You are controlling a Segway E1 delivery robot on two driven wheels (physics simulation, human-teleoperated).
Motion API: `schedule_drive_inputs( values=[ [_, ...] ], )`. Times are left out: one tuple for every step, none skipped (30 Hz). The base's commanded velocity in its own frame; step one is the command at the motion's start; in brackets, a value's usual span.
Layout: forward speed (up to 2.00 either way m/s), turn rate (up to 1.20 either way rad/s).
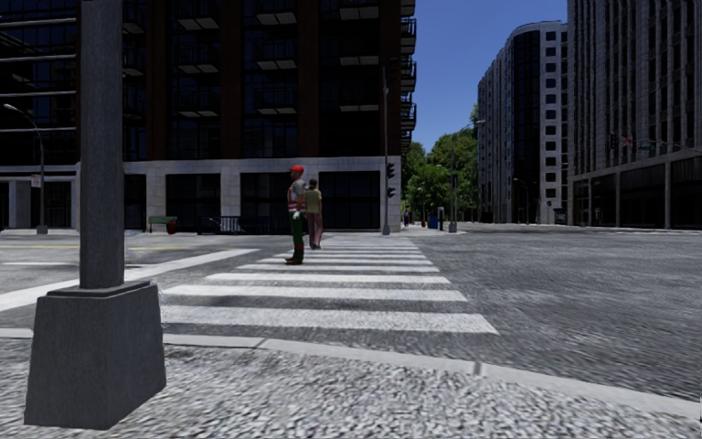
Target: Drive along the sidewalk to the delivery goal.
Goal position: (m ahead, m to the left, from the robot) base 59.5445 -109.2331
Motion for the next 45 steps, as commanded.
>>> schedule_drive_inputs(
  values=[
    [1.80,-0.06],
    [1.80,-0.06],
    [1.80,-0.06],
    [1.80,-0.06],
    [1.80,-0.06],
    [1.80,-0.06],
    [1.80,-0.06],
    [1.80,-0.06],
    [1.79,-0.06],
    [1.79,-0.06],
    [1.79,-0.06],
    [1.79,-0.06],
    [1.79,-0.06],
    [1.79,-0.06],
    [1.79,-0.06],
    [1.79,-0.06],
    [1.79,-0.06],
    [1.79,-0.06],
    [1.79,-0.06],
    [1.79,-0.06],
    [1.79,-0.06],
    [1.79,-0.06],
    [1.79,-0.06],
    [1.79,-0.15],
    [1.79,-0.15],
    [1.79,-0.32],
    [1.79,-0.48],
    [1.79,-0.87],
    [1.79,-0.87],
    [1.78,-0.97],
    [1.78,-1.04],
    [1.78,-1.06],
    [1.78,-1.06],
    [1.78,-1.06],
    [1.78,-0.89],
    [1.78,-0.57],
    [1.78,-0.40],
    [1.78,-0.34],
    [1.78,-0.28],
    [1.78,-0.24],
    [1.78,-0.20],
    [1.78,-0.16],
    [1.78,-0.16],
    [1.78,-0.14],
    [1.78,-0.12]
  ],
)
